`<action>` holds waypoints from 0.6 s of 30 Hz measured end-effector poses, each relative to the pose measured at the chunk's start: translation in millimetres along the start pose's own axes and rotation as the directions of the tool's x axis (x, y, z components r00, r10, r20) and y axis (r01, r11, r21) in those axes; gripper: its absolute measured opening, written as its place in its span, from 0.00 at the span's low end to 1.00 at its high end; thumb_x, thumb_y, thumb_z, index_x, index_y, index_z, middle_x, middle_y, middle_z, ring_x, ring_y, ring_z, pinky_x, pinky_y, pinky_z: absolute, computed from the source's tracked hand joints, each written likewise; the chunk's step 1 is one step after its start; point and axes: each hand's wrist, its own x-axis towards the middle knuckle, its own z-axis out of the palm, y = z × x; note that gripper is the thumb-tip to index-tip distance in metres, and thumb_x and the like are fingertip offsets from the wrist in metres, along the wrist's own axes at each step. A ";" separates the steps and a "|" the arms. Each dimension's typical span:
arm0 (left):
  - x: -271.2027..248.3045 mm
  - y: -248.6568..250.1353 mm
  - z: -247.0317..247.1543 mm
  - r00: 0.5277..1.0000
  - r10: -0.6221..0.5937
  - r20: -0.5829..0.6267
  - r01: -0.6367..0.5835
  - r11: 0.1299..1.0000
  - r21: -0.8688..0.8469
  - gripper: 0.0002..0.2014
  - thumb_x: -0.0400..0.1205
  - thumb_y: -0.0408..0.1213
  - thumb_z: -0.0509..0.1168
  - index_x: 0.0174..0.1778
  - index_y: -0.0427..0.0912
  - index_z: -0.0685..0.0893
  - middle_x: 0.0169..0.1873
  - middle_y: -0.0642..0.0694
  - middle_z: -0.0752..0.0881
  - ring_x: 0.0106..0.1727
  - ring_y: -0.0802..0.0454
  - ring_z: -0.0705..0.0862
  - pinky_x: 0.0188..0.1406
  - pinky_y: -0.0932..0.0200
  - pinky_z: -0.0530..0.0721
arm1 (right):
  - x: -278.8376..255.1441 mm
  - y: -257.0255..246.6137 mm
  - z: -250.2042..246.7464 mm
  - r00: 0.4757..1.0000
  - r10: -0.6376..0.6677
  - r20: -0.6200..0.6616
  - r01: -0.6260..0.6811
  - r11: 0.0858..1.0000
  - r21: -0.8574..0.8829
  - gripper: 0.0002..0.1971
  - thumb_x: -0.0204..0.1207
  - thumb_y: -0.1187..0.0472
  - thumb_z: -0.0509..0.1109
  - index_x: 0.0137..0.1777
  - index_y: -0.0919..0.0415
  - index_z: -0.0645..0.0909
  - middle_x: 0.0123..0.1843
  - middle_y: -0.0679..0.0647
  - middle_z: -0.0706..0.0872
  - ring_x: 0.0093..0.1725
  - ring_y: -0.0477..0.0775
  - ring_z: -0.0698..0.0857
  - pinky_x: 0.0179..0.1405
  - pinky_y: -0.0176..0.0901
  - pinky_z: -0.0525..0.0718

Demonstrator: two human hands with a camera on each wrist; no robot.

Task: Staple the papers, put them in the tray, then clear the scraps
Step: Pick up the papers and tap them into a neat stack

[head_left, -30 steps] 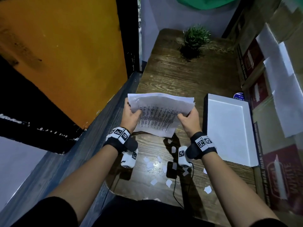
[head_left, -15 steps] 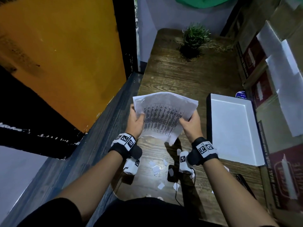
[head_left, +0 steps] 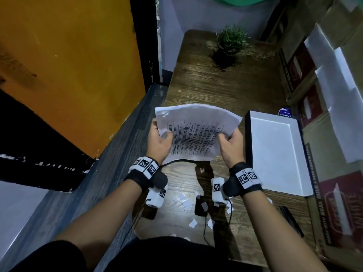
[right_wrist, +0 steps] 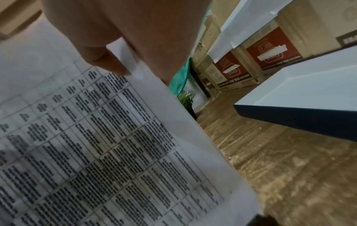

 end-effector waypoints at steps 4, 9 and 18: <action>-1.4 -16.1 7.7 0.996 -0.088 -0.029 0.089 0.995 0.037 0.15 0.76 0.22 0.66 0.56 0.39 0.76 0.41 0.56 0.79 0.43 0.63 0.81 0.46 0.63 0.82 | -9.5 29.0 1.4 0.993 0.115 0.024 -0.114 0.993 -0.023 0.14 0.73 0.79 0.64 0.50 0.62 0.81 0.43 0.48 0.87 0.38 0.30 0.86 0.39 0.27 0.83; 8.8 -19.8 14.9 0.995 -0.093 -0.049 0.096 0.993 0.063 0.21 0.69 0.25 0.71 0.57 0.39 0.76 0.55 0.43 0.86 0.56 0.50 0.86 0.57 0.53 0.86 | -5.8 51.2 6.0 0.981 0.193 0.005 -0.192 0.980 -0.048 0.16 0.70 0.79 0.66 0.54 0.65 0.83 0.49 0.55 0.89 0.49 0.49 0.89 0.53 0.46 0.87; 14.5 -0.5 -3.2 0.995 0.100 0.029 -0.097 0.992 -0.077 0.16 0.72 0.23 0.66 0.53 0.44 0.78 0.42 0.52 0.85 0.40 0.68 0.86 0.43 0.65 0.86 | 3.8 53.6 -2.5 0.971 0.226 0.072 -0.223 0.974 -0.048 0.15 0.71 0.80 0.67 0.57 0.71 0.83 0.53 0.61 0.90 0.49 0.50 0.89 0.51 0.39 0.88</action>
